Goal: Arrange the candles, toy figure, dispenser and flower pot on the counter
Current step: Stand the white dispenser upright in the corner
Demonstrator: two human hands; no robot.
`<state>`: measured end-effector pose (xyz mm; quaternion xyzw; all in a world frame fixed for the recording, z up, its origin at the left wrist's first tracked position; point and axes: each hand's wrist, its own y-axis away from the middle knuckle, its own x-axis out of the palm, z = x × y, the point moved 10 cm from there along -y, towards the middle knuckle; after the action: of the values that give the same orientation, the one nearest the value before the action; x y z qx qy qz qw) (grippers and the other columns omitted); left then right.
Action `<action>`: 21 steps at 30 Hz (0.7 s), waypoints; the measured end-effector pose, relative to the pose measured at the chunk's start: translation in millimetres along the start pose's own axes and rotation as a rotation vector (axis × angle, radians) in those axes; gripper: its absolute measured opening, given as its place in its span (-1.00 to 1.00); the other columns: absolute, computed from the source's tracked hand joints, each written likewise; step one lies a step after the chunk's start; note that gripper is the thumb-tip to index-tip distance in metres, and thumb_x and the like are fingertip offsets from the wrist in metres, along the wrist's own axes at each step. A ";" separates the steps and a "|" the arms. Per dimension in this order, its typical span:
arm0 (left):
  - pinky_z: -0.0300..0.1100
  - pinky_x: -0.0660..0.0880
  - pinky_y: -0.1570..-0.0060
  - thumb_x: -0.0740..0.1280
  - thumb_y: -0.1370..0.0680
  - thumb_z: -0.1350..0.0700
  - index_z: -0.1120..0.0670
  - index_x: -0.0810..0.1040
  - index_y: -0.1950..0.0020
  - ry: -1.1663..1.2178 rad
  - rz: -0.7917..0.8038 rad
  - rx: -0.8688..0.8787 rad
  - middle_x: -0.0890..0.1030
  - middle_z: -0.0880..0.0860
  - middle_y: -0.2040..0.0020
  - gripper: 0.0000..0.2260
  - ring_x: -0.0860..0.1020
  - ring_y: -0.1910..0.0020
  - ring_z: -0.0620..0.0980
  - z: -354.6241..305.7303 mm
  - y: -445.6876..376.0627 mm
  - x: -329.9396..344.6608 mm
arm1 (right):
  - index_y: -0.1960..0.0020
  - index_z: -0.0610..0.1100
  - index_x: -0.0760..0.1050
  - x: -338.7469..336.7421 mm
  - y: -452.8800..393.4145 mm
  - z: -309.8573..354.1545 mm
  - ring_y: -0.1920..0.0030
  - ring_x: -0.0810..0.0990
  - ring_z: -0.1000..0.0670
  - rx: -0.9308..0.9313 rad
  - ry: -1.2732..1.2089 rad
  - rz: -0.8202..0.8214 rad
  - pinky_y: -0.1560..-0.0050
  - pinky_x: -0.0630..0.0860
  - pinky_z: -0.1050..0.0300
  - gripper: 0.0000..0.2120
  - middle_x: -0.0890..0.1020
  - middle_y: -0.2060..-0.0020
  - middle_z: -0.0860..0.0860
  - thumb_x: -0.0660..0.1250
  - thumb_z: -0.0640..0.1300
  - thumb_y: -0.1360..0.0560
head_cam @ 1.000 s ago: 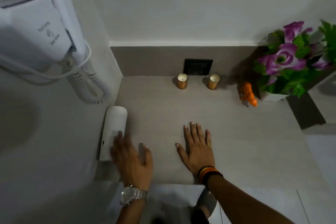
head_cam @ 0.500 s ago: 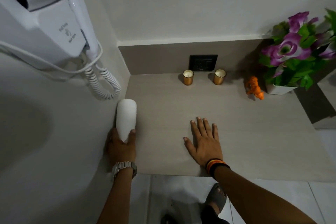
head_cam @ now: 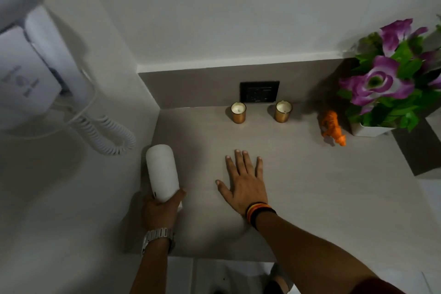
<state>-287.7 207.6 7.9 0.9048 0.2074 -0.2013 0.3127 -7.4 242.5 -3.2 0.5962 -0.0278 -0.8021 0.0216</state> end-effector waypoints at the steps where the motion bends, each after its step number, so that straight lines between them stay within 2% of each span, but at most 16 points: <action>1: 0.01 0.57 -0.02 0.69 -0.10 -0.22 0.15 0.55 -0.31 0.000 -0.013 -0.005 0.67 0.18 -0.17 -0.11 0.64 0.02 0.18 -1.0 -1.9 -1.9 | -0.66 -0.03 0.06 0.4 -0.9 -1.0 -0.66 -0.05 -0.19 0.000 0.007 -0.009 -0.57 -0.15 -0.40 -0.22 0.06 -0.66 -0.14 -0.13 0.41 -0.60; 4: 0.02 0.60 0.01 0.61 0.01 -0.33 0.14 0.60 -0.27 0.005 -0.085 0.075 0.69 0.15 -0.11 -0.05 0.67 0.03 0.19 -23.5 -2.8 -12.1 | -0.66 -0.02 0.08 0.2 -3.6 -0.6 -0.66 -0.05 -0.19 0.000 -0.014 -0.008 -0.57 -0.15 -0.41 -0.22 0.06 -0.66 -0.14 -0.11 0.41 -0.59; 7: 0.12 0.63 -0.09 0.56 0.02 -0.37 0.10 0.57 -0.34 0.004 -0.231 0.258 0.65 0.18 -0.22 0.02 0.66 -0.08 0.24 -71.5 1.7 -28.6 | -0.66 -0.01 0.08 -1.4 -6.9 -0.3 -0.66 -0.05 -0.20 0.000 -0.024 -0.008 -0.56 -0.13 -0.42 -0.23 0.06 -0.66 -0.13 -0.08 0.41 -0.59; 8: 0.13 0.62 -0.13 0.61 -0.02 -0.32 0.11 0.56 -0.35 0.012 -0.266 0.308 0.64 0.19 -0.25 -0.01 0.65 -0.12 0.25 -88.7 3.5 -29.6 | -0.66 -0.01 0.07 -1.0 -6.1 -0.3 -0.66 -0.06 -0.19 -0.002 -0.026 -0.002 -0.56 -0.13 -0.42 -0.23 0.05 -0.66 -0.13 -0.08 0.41 -0.59; 10: 0.05 0.58 -0.18 0.75 -0.14 -0.10 0.17 0.56 -0.36 0.059 -0.333 0.388 0.64 0.20 -0.29 -0.13 0.64 -0.19 0.22 -122.1 2.4 -25.1 | -0.66 -0.01 0.06 -0.4 -5.0 0.2 -0.66 -0.07 -0.19 -0.008 -0.028 -0.003 -0.56 -0.13 -0.42 -0.23 0.05 -0.66 -0.13 -0.08 0.40 -0.60; 12: 0.04 0.56 -0.25 0.78 -0.19 0.02 0.20 0.54 -0.39 0.159 -0.397 0.400 0.62 0.19 -0.35 -0.15 0.62 -0.26 0.18 -147.3 -3.1 -15.2 | -0.66 -0.02 0.07 1.3 -5.1 -0.5 -0.66 -0.06 -0.19 -0.008 -0.026 0.001 -0.56 -0.12 -0.42 -0.23 0.05 -0.66 -0.13 -0.07 0.40 -0.60; 14: 0.09 0.59 -0.27 0.79 -0.17 0.01 0.18 0.54 -0.39 0.279 -0.419 0.425 0.62 0.16 -0.36 -0.14 0.62 -0.27 0.17 -169.2 -13.8 -3.0 | -0.66 -0.02 0.08 0.9 -5.5 -1.0 -0.66 -0.03 -0.20 -0.007 -0.028 -0.006 -0.56 -0.09 -0.43 -0.23 0.07 -0.66 -0.14 -0.05 0.40 -0.60; 16: 0.03 0.59 -0.26 0.78 -0.16 -0.02 0.15 0.52 -0.41 0.333 -0.431 0.463 0.61 0.15 -0.37 -0.11 0.62 -0.29 0.16 -190.6 -25.7 7.1 | -0.66 -0.03 0.10 1.9 -5.2 -0.5 -0.66 -0.03 -0.20 -0.010 -0.029 -0.009 -0.56 -0.09 -0.43 -0.23 0.08 -0.66 -0.14 -0.03 0.40 -0.60; 19: 0.13 0.60 -0.29 0.74 -0.13 -0.15 0.12 0.44 -0.49 0.301 -0.426 0.539 0.59 0.13 -0.40 0.01 0.60 -0.31 0.15 -225.0 -44.9 23.3 | -0.65 -0.03 0.11 1.1 -4.9 -0.3 -0.66 -0.01 -0.20 -0.010 -0.027 -0.021 -0.56 -0.07 -0.43 -0.24 0.10 -0.65 -0.14 -0.02 0.39 -0.60; 21: 0.20 0.58 -0.31 0.74 -0.16 -0.15 0.11 0.39 -0.53 0.253 -0.388 0.580 0.56 0.13 -0.43 0.04 0.58 -0.34 0.15 -243.4 -56.8 40.3 | -0.65 -0.04 0.13 0.7 -5.3 -1.5 -0.65 0.02 -0.21 -0.006 -0.025 -0.023 -0.56 -0.04 -0.43 -0.23 0.12 -0.65 -0.15 0.00 0.39 -0.60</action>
<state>-225.5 416.5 136.7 0.9175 0.3462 -0.1938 -0.0288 -6.2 247.7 -4.7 0.5864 -0.0189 -0.8097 0.0136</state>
